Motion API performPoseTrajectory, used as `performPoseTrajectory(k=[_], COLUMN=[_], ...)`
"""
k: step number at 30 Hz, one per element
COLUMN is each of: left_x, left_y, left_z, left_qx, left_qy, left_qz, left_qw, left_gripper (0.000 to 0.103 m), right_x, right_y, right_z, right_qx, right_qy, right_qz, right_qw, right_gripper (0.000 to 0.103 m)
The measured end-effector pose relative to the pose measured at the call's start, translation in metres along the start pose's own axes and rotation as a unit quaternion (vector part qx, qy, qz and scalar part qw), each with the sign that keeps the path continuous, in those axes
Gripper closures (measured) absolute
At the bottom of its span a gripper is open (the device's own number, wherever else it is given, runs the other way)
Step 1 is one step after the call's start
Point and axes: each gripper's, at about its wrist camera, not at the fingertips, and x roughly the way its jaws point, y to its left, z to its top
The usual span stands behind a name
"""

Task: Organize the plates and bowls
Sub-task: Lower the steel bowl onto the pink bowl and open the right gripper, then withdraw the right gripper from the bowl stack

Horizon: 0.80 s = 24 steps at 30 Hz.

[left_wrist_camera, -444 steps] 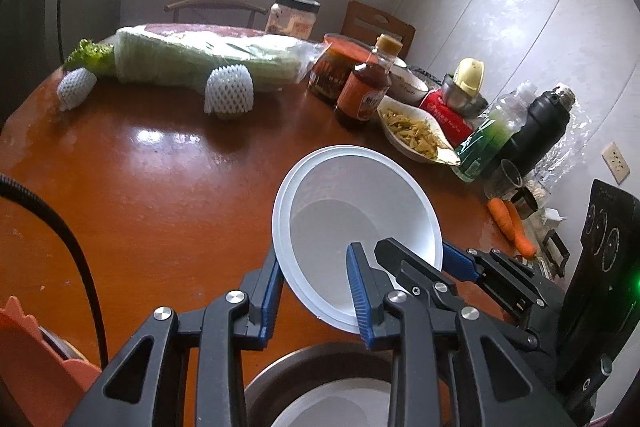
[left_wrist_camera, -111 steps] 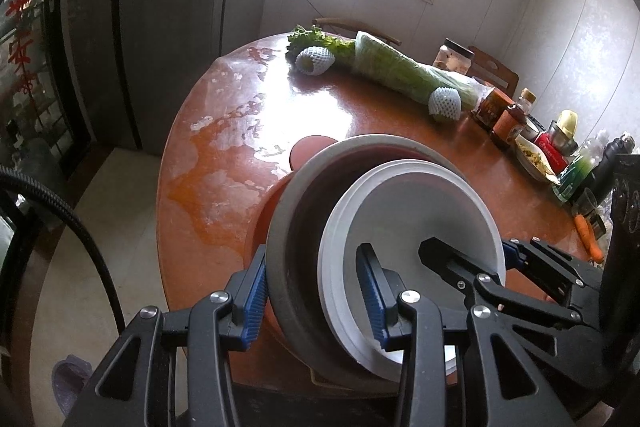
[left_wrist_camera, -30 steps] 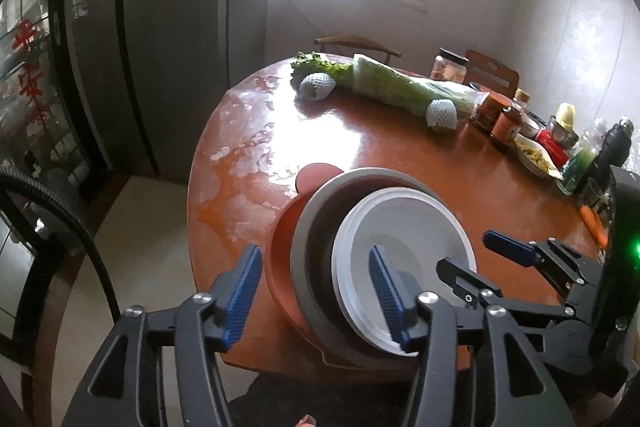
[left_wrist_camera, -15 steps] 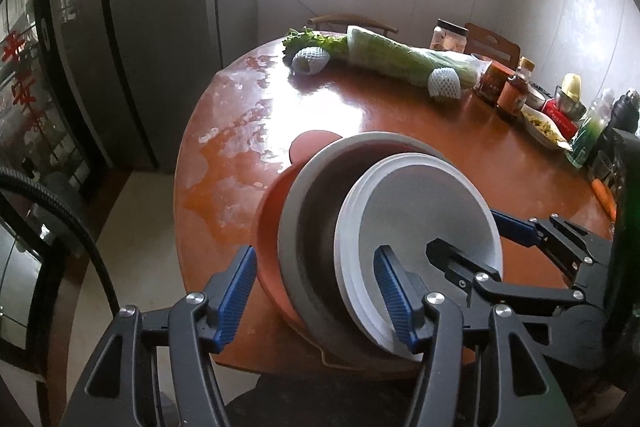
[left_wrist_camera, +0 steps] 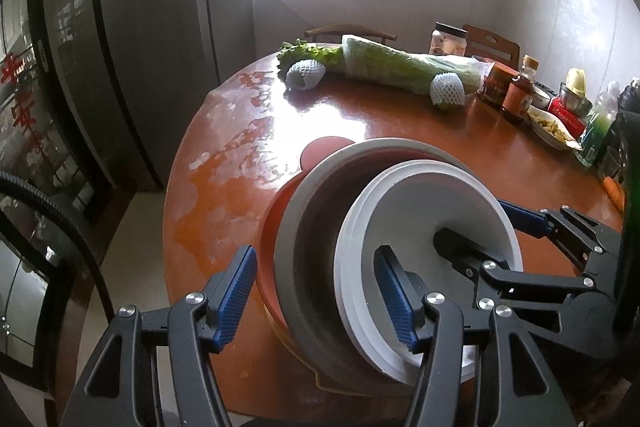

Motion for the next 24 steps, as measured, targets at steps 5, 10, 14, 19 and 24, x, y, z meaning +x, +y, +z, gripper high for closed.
performPoseTrajectory(k=[5,10,14,19,24], left_x=[0.007,0.014,0.014,0.004,-0.011], left_y=[-0.004,-0.005,-0.004,-0.003,-0.003], left_z=[0.008,0.014,0.016,0.016,0.013], left_qx=[0.006,0.004,0.000,0.000,-0.001], left_qy=[-0.004,-0.010,-0.015,-0.024,-0.036], left_qz=[-0.005,-0.012,-0.021,-0.020,-0.011], left_qw=[1.0000,0.9999,0.9997,0.9995,0.9993], left_gripper=[0.042,0.042,0.042,0.042,0.042], right_x=[0.007,0.014,0.017,0.008,-0.009], right_y=[-0.007,-0.013,-0.014,-0.014,-0.009], right_z=[0.007,0.014,0.019,0.019,0.017], right_qx=[0.004,0.005,0.004,0.008,0.000], right_qy=[-0.001,-0.001,0.002,-0.011,-0.026], right_qz=[-0.011,-0.022,-0.024,-0.017,-0.019], right_qw=[1.000,1.000,1.000,1.000,0.999], right_gripper=[0.033,0.033,0.033,0.031,0.031])
